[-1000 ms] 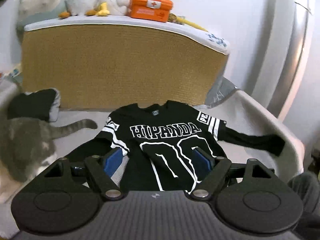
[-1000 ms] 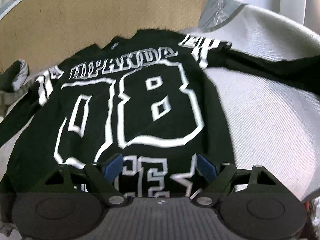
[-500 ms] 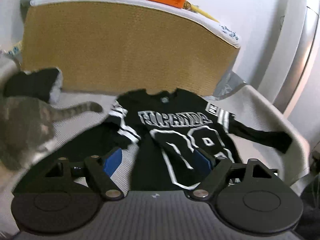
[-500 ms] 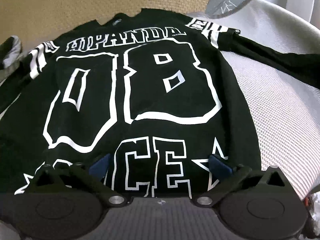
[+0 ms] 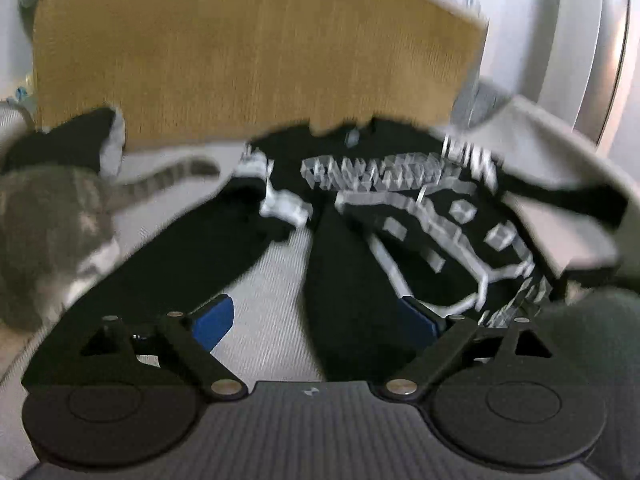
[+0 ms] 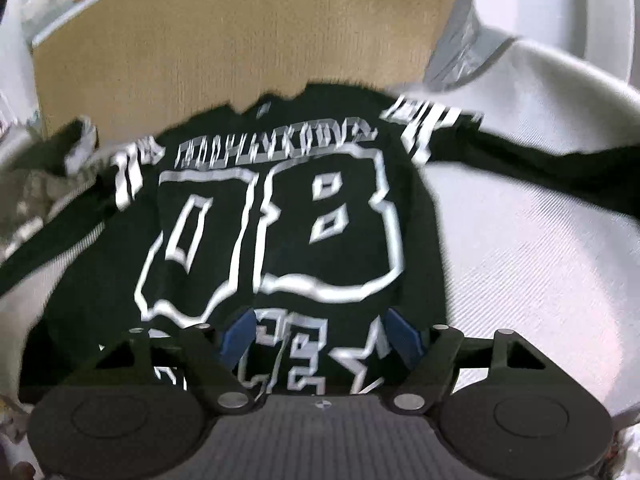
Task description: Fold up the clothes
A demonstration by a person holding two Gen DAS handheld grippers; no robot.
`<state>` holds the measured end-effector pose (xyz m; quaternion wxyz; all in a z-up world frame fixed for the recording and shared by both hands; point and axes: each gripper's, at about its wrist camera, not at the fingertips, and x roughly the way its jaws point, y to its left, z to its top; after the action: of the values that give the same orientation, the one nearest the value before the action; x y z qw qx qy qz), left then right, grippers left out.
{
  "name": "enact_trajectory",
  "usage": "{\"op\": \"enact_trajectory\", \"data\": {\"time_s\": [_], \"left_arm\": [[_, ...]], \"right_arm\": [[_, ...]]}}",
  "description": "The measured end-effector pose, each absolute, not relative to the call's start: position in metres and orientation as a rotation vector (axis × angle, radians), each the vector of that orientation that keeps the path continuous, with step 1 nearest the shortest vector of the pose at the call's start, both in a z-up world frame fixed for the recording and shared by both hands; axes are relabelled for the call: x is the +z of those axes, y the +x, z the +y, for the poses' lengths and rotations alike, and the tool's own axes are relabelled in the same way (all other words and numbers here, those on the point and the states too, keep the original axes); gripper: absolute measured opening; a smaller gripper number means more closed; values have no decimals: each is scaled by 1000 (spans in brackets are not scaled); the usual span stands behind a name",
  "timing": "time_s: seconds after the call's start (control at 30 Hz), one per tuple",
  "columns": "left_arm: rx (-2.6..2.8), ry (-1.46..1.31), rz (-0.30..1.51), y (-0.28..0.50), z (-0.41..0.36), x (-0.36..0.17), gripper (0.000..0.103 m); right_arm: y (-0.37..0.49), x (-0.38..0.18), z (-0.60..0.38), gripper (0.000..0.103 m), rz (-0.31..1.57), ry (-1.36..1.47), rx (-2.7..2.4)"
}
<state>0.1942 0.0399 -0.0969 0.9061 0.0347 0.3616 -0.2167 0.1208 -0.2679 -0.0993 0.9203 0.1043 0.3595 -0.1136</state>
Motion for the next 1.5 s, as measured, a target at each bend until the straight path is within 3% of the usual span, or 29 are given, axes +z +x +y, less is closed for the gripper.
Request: {"op": "enact_trajectory", "data": {"time_s": [0.13,0.3,0.63,0.73,0.8,0.97,1.03,1.5], "left_arm": [[-444,-41,825,205,60,-128,90],[-394,-24,840,205,78,-145,89],[-285,-80,793,184,91,-149,89],[-285,-11,770,184,86,-145,89],[-288,12,762,184,84,-143,89],[-293,18,785,186,82,-148,89],[-295,32,788,186,81,-151,89],[-302,14,817,191,85,-159,89]], "right_arm": [[106,-89,-297,76,745,149,-246],[81,-113,-323,65,801,312,-250],[76,-152,-279,58,877,258,-226],[80,-161,-277,45,893,199,-267],[78,-163,-281,44,876,224,-272],[69,-163,-293,12,844,269,-325],[64,-161,-298,6,829,289,-371],[34,-150,-327,6,743,387,-610]]}}
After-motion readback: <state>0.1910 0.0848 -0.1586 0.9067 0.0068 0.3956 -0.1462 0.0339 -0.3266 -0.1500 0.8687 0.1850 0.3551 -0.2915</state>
